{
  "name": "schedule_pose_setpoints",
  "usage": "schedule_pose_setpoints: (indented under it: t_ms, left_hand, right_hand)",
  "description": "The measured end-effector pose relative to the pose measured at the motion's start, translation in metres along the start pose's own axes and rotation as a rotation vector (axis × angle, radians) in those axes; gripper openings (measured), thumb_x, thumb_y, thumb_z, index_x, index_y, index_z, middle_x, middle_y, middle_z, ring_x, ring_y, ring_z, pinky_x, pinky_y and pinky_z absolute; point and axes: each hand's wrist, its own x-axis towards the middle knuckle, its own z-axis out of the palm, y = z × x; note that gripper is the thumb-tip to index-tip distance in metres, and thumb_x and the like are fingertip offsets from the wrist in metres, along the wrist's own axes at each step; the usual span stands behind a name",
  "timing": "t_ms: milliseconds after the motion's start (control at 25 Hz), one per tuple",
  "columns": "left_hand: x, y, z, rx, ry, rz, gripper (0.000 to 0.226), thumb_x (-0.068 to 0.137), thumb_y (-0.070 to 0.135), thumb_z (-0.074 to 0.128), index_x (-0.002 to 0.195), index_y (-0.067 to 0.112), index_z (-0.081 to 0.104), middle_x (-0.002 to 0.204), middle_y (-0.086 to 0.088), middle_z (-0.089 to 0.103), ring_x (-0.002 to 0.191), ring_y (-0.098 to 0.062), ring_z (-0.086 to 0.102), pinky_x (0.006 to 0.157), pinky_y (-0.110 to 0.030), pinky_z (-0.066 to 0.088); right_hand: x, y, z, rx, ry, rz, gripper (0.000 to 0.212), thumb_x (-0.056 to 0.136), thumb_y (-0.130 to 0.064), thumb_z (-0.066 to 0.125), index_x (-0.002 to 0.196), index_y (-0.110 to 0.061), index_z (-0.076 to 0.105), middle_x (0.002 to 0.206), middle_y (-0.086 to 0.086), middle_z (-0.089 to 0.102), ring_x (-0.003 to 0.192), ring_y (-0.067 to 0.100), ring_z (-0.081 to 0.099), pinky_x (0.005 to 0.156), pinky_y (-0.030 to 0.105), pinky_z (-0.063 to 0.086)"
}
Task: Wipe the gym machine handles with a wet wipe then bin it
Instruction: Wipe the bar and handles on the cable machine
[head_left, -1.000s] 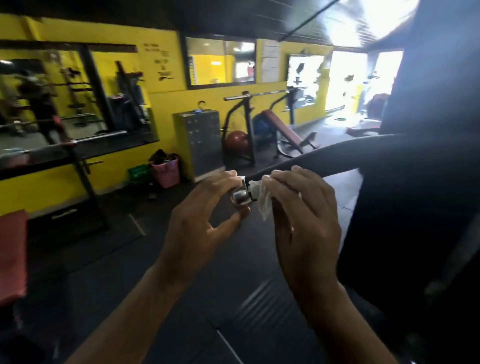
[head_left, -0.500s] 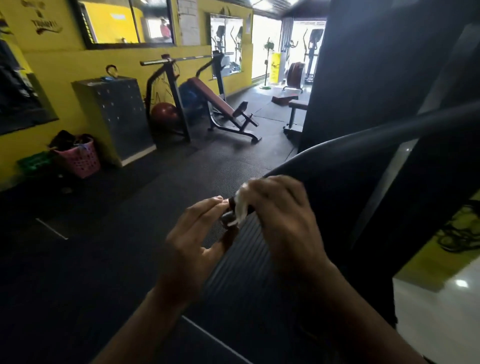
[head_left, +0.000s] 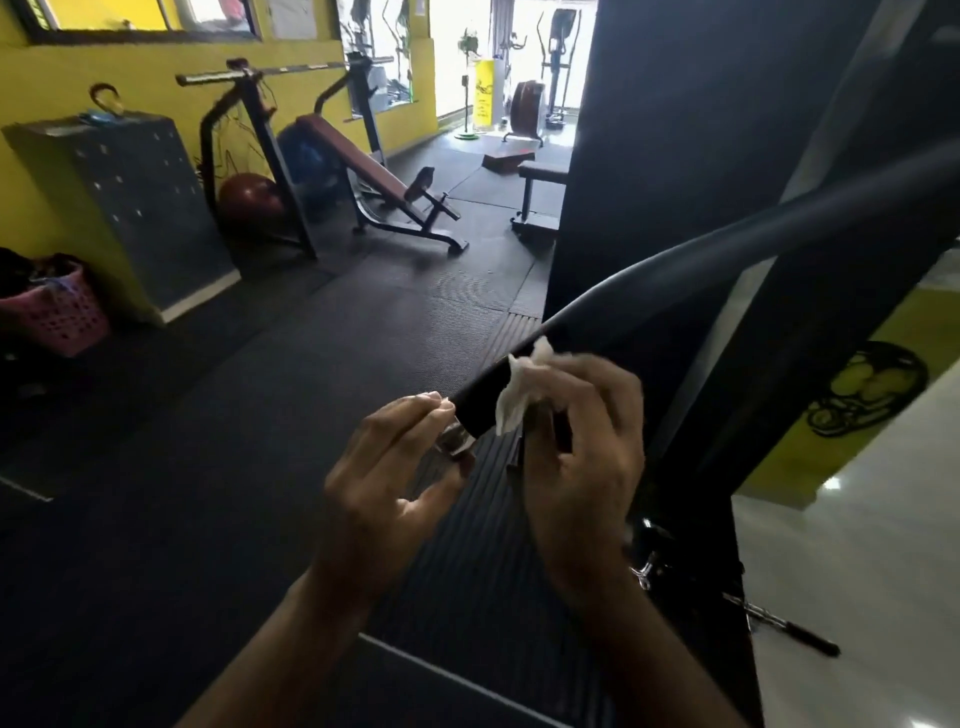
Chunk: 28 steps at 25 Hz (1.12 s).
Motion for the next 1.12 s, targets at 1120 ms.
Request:
schedule_pose_setpoints:
  t_ms: [1120]
  left_hand:
    - [0.005,-0.074,0.04,-0.296,-0.067,-0.027,0.034,0.08,0.004,0.077,0.112,-0.003,0.069,0.118,-0.009,0.065,0.113,-0.021,0.062,0.098,-0.034,0.05]
  right_hand:
    - [0.065,-0.003,0.048,-0.801,-0.806,-0.49,0.032,0.093,-0.03,0.05,0.114,-0.013,0.066,0.119,0.006,0.064,0.115,0.028,0.056,0.098,0.041,0.042]
